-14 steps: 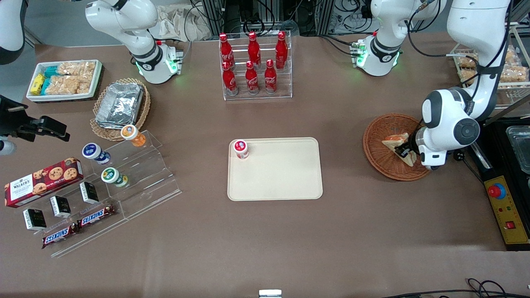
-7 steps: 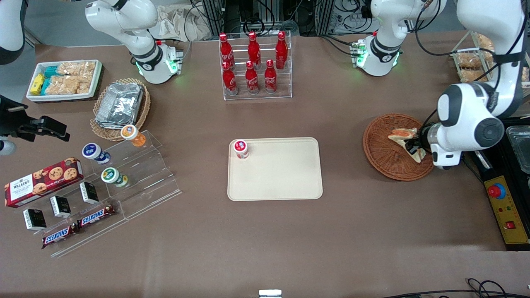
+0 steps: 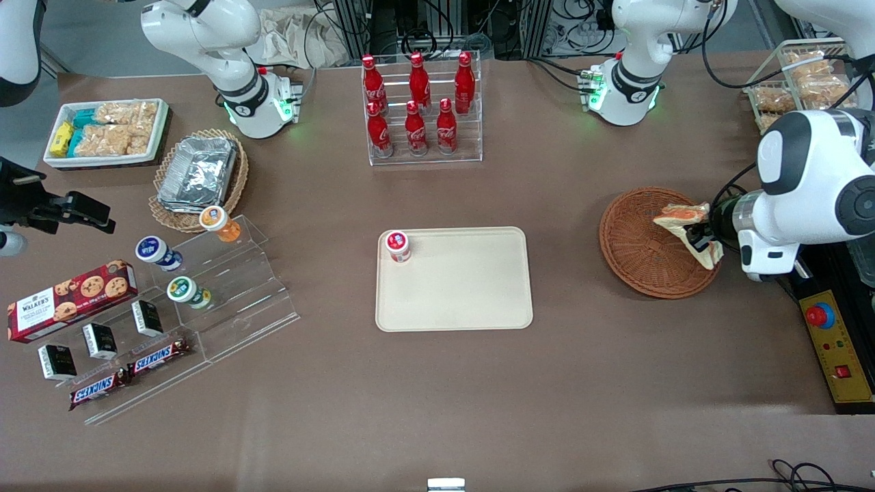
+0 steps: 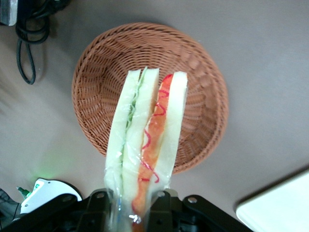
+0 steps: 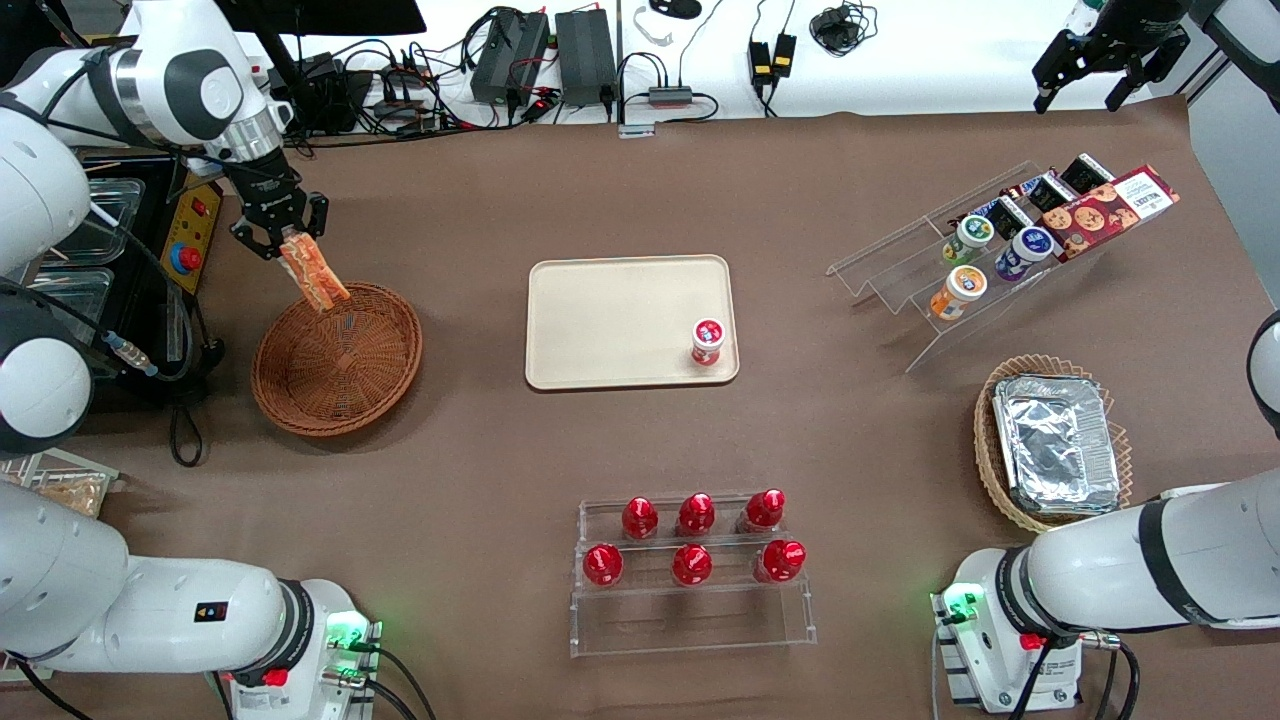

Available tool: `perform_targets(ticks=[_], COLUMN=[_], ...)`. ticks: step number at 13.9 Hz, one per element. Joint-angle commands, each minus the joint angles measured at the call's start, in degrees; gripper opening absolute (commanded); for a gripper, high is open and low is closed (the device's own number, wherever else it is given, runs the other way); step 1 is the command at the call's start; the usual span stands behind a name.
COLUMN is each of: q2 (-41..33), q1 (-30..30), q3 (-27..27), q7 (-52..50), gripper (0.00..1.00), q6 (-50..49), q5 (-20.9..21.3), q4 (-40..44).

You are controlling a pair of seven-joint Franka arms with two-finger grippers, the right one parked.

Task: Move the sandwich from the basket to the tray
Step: 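Carry the held sandwich with the left gripper over the cream tray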

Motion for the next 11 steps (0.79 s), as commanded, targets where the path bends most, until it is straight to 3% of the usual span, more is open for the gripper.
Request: perform_targets(ticks=[1, 8, 11], q2=[1.0, 8.0, 11.8], q1=[-0.1, -0.2, -1.8], q3=[-4.1, -16.5, -17.9], q7=[-0.1, -2.2, -7.8], gripper=[0.22, 0.24, 0.24], q6=[-1.5, -0.2, 1.5], q5=[0.2, 0.3, 0.7], q4=[3.3, 11.6, 14.4])
